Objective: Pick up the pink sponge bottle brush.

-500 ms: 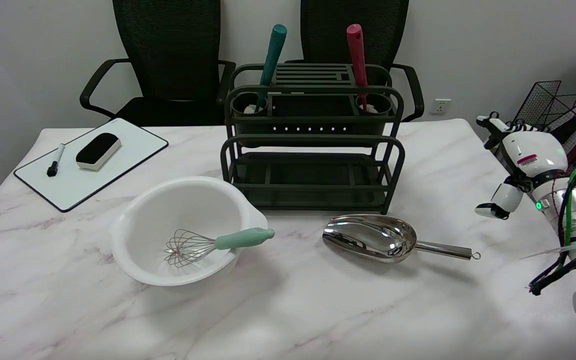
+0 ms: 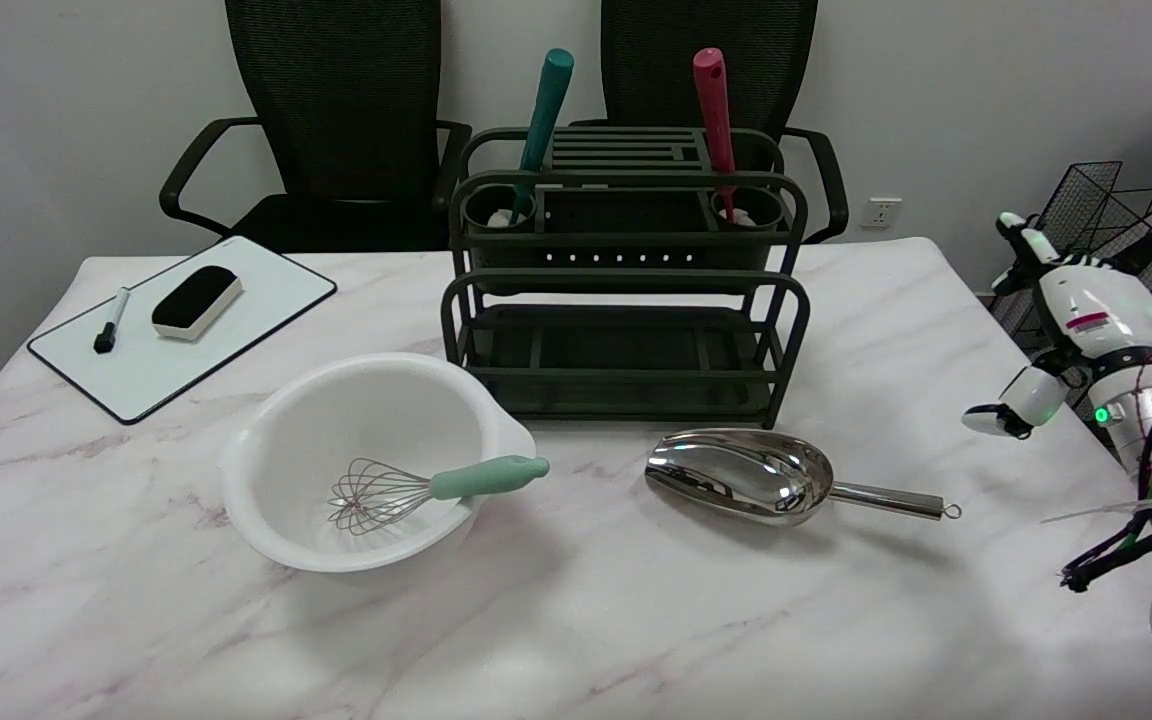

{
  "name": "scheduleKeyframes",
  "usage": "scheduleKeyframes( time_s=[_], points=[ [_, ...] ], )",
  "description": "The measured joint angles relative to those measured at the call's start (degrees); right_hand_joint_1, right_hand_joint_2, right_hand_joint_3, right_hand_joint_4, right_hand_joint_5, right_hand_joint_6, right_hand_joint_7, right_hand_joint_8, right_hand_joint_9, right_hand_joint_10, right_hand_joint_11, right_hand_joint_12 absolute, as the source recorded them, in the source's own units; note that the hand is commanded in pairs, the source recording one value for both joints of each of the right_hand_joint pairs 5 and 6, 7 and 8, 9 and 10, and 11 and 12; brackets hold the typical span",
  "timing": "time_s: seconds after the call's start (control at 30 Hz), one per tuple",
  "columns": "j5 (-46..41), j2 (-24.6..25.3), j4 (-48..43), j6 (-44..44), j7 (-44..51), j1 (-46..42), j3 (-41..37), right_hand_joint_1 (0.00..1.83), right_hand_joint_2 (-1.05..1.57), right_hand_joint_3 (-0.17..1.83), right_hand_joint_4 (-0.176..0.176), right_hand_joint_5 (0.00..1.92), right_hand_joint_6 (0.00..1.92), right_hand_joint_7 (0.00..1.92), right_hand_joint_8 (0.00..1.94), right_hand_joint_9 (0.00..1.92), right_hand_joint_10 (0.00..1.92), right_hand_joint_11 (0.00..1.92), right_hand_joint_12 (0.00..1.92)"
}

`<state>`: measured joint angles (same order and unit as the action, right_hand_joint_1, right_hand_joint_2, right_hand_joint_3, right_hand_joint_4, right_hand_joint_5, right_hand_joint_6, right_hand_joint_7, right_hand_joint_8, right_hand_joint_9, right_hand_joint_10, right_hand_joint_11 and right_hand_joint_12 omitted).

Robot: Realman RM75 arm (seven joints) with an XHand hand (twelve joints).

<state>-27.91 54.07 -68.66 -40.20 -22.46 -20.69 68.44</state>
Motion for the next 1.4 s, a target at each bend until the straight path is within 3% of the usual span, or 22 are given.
scheduleKeyframes(
  time_s=[0.27,0.5,0.67,0.9,1.4],
  points=[
    [-6.4,0.4,-1.5,-1.3,0.6,-0.7,-2.0,1.20,-0.48,1.17,0.000,0.22,0.22,0.72,0.72,0.54,0.54,0.37,0.37],
    [-12.4,0.8,-3.1,-3.0,-2.8,-1.7,-3.9,1.18,-0.42,1.09,0.000,0.26,0.26,0.72,0.72,0.62,0.62,0.47,0.47],
    [-15.1,0.8,-4.0,-3.9,-9.4,-2.0,-4.8,1.18,-0.41,1.10,0.000,0.19,0.19,0.68,0.68,0.60,0.60,0.44,0.44],
    [-17.4,-0.3,-4.5,-4.5,-20.7,-0.6,-4.3,1.20,-0.43,1.13,0.000,0.28,0.28,0.65,0.65,0.56,0.56,0.35,0.35],
    [-15.9,-5.1,-3.8,-2.2,-39.8,8.6,2.6,1.12,-0.50,1.19,0.000,0.27,0.27,0.57,0.57,0.42,0.42,0.15,0.15]
  ],
)
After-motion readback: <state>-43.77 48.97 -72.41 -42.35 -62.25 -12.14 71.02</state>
